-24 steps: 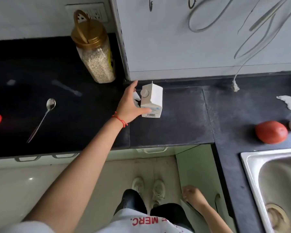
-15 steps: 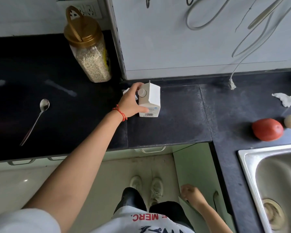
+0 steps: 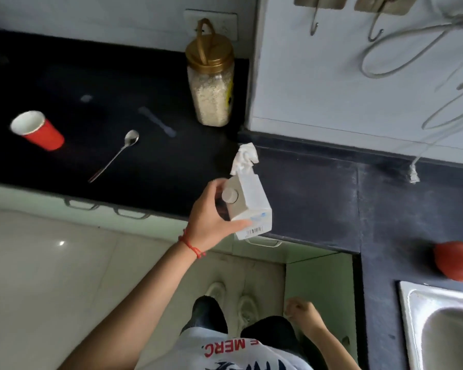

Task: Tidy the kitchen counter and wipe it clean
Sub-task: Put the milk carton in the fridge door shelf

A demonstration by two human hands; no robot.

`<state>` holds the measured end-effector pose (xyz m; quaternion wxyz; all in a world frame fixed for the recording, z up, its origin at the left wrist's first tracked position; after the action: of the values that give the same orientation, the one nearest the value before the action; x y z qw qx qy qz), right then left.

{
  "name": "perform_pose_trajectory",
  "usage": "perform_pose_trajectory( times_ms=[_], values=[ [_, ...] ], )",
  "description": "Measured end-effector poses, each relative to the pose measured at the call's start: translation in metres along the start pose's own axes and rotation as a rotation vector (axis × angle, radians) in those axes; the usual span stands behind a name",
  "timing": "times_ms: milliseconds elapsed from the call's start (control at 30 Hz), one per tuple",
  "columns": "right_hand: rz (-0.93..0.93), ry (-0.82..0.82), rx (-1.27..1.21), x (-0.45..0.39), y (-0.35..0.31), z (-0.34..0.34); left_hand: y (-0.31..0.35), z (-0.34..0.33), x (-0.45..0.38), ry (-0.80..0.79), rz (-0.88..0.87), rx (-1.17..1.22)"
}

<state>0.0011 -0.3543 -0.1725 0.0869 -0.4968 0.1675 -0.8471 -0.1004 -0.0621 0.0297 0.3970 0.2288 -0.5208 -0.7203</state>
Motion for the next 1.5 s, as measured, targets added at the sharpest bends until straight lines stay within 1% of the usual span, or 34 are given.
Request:
perform_pose_trajectory(
  times_ms=[33, 100, 200, 267, 333, 433, 567, 600, 667, 733, 767, 800, 900, 1033, 1167, 1300, 1500],
  values=[
    [-0.001, -0.011, -0.05, -0.012, -0.017, -0.001, -0.005, 0.009, 0.018, 0.05, 0.037, 0.011],
    [0.041, -0.06, 0.031, -0.019, -0.03, 0.0, -0.019, 0.027, 0.056, 0.174, 0.116, 0.032],
    [0.077, -0.128, 0.169, -0.024, -0.033, -0.006, -0.046, 0.053, 0.117, 0.392, 0.243, 0.054],
    [0.105, -0.153, 0.262, -0.025, -0.053, -0.011, -0.065, 0.069, 0.159, 0.548, 0.341, 0.068],
    [0.145, -0.228, 0.317, -0.03, -0.07, -0.023, -0.082, 0.084, 0.205, 0.701, 0.437, 0.07],
    [0.198, -0.276, 0.425, -0.02, -0.099, -0.047, -0.107, 0.102, 0.273, 0.916, 0.599, 0.032],
    [0.316, -0.305, 0.486, 0.02, -0.142, -0.088, -0.135, 0.116, 0.352, 1.136, 0.764, 0.046],
    [0.322, -0.319, 0.514, 0.027, -0.149, -0.1, -0.142, 0.119, 0.37, 1.181, 0.803, 0.063],
    [0.337, -0.324, 0.569, 0.017, -0.156, -0.125, -0.155, 0.124, 0.403, 1.261, 0.87, 0.1],
    [0.386, -0.334, 0.637, -0.017, -0.158, -0.153, -0.167, 0.13, 0.431, 1.33, 0.922, 0.134],
    [0.397, -0.333, 0.672, -0.018, -0.163, -0.168, -0.173, 0.134, 0.444, 1.361, 0.945, 0.147],
    [0.403, -0.328, 0.659, -0.009, -0.17, -0.183, -0.178, 0.138, 0.456, 1.39, 0.966, 0.156],
    [0.45, -0.317, 0.651, 0.069, -0.196, -0.234, -0.198, 0.156, 0.487, 1.444, 1.019, 0.177],
    [0.515, -0.331, 0.743, 0.094, -0.226, -0.302, -0.229, 0.188, 0.515, 1.442, 1.051, 0.182],
    [0.587, -0.349, 0.819, 0.113, -0.257, -0.362, -0.244, 0.24, 0.522, 1.501, 1.035, 0.2],
    [0.586, -0.386, 0.877, 0.122, -0.287, -0.421, -0.262, 0.301, 0.522, 1.56, 1.005, 0.192],
    [0.643, -0.491, 0.971, 0.138, -0.343, -0.524, -0.298, 0.388, 0.529, 1.707, 1.032, 0.195]
  ],
)
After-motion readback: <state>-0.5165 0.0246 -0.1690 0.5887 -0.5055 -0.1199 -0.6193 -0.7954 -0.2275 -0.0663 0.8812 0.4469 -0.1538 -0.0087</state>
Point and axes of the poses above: each hand's wrist, its own x-axis away from the middle knuckle, its own z-axis out of the back of the hand, y = z × x, the point moved 2 cm from there along -x, towards the middle knuckle, and after that the axes turned 3 degrees about y, right-handed, at the moved point
